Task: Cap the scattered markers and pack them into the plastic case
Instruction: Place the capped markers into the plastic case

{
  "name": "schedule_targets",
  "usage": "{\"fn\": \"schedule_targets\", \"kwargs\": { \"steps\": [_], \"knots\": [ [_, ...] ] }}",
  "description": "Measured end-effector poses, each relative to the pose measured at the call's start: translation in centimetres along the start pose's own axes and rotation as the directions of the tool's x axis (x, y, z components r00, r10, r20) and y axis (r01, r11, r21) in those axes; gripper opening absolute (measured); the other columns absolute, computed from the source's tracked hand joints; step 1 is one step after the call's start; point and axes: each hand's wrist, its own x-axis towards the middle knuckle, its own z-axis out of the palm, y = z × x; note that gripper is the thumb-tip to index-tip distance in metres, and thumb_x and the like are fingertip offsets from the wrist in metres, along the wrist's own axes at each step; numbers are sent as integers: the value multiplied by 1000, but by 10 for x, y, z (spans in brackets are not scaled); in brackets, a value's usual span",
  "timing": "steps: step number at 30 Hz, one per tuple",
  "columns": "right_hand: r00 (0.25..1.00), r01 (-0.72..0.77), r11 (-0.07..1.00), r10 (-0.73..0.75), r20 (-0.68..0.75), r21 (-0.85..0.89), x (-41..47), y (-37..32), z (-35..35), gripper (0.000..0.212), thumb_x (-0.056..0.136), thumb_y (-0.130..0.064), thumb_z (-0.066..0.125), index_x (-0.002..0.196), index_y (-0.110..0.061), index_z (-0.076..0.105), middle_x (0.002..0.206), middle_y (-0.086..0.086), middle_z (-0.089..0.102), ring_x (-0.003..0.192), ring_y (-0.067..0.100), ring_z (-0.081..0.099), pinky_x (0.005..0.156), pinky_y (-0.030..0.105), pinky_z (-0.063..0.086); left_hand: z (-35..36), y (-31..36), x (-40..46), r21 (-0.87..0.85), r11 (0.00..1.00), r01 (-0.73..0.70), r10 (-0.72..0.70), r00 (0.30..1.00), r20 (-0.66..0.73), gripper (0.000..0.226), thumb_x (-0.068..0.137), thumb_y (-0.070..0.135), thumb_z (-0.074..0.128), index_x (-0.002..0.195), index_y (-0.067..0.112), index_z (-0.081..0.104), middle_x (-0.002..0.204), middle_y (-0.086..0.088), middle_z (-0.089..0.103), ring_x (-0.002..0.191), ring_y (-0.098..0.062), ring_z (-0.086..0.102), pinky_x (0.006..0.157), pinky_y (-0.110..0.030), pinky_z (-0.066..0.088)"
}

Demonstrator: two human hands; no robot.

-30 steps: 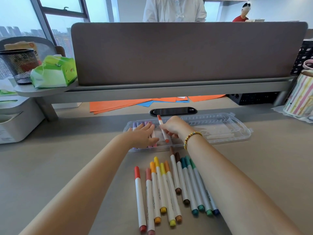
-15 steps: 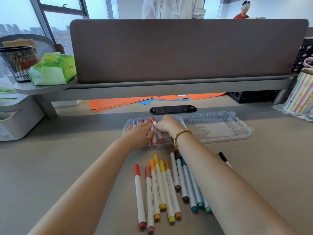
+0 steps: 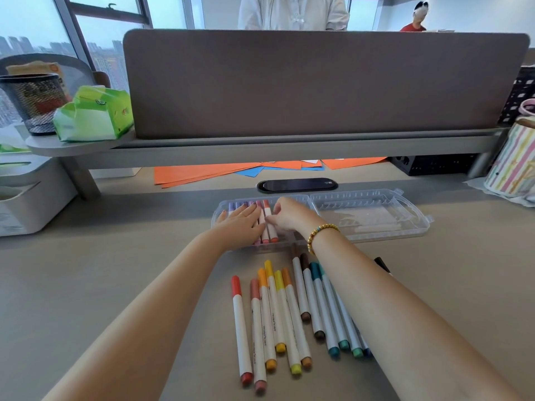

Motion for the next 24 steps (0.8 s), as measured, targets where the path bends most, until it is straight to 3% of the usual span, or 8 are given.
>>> {"fn": "schedule_targets", "kwargs": {
  "steps": [3,10,16,18,20,24],
  "knots": [
    [999,44,998,-44,6,-49,-6,5,1,42,97,-42,41,131,-19,45,131,8,53,121,28,49,103,42,36,2,0,0,0,1000,9,-9,1000,-9,53,101,39,13,150,20,6,159,0,0,146,-22,-4,115,-48,0],
    [1000,12,995,-11,17,-101,-3,7,2,49,94,-50,43,133,-19,39,135,9,51,126,30,44,106,45,31,-1,3,-3,-41,999,17,-18,999,-26,51,102,39,15,150,22,13,158,0,2,146,-24,-3,115,-48,-1],
    [999,24,977,-33,-42,-212,-14,9,2,55,96,-49,38,141,-17,35,142,12,42,133,32,35,108,46,25,7,1,-2,-30,999,39,-41,998,-52,55,101,43,14,151,22,6,158,1,2,146,-22,-3,116,-47,0],
    [997,33,980,-47,-67,-199,-24,9,-4,51,98,-46,37,140,-18,36,143,12,41,134,32,32,109,46,23,4,1,-5,-75,997,34,-39,997,-65,50,102,37,20,146,16,24,157,-4,16,144,-26,13,116,-48,12],
    [988,44,990,-63,-138,-137,-37,9,-10,44,99,-42,37,136,-19,41,140,10,44,133,31,33,109,45,23,0,4,-16,-226,973,47,-80,987,-139,37,101,32,30,130,13,45,144,-11,41,128,-27,41,110,-42,31],
    [960,94,993,-110,-257,-72,-67,7,-11,30,99,-33,41,126,-22,49,131,7,49,127,27,37,104,42,26,-5,9,-52,-356,929,103,-233,909,-347,35,96,26,46,128,13,48,133,-9,47,120,-25,45,99,-35,39]
  ]
}}
